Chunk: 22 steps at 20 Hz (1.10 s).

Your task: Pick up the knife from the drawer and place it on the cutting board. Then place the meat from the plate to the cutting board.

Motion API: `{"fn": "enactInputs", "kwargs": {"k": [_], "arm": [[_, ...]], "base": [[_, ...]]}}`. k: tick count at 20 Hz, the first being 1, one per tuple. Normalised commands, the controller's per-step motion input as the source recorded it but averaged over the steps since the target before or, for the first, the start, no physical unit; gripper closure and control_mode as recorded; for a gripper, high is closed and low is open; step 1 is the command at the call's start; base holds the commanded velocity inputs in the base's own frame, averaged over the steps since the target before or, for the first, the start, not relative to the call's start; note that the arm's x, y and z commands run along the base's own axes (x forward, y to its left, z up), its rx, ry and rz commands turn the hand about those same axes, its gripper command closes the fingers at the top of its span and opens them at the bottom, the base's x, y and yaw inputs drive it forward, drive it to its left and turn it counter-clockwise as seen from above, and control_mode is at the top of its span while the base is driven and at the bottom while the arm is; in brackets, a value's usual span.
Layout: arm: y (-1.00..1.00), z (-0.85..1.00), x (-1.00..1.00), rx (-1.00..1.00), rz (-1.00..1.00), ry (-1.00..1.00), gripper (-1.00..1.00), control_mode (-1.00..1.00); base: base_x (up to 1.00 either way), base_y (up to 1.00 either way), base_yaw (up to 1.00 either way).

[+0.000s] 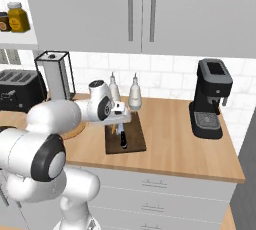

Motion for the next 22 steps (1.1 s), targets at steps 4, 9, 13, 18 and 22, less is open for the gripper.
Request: {"fn": "enactInputs", "kwargs": {"k": [4,9,13,18,22], "arm": [[-0.17,-0.01,0.01,0.00,0.00,0.07,1.00,-1.00],[-0.27,-0.24,0.25,0.00,0.09,0.06,1.00,-1.00],[-0.54,-0.29,0.29,0.00,0.19,0.06,1.00,-1.00],[-0.14,-0.24,0.06,-0.01,0.10,0.00,-1.00,-1.00],[0.00,-0.03,0.01,0.00,0.01,0.00,-1.00,-1.00]], "base": [[0.00,0.00,0.00],[0.00,0.00,0.00],[0.00,0.00,0.00],[0.00,0.00,0.00],[0.00,0.00,0.00]]}}
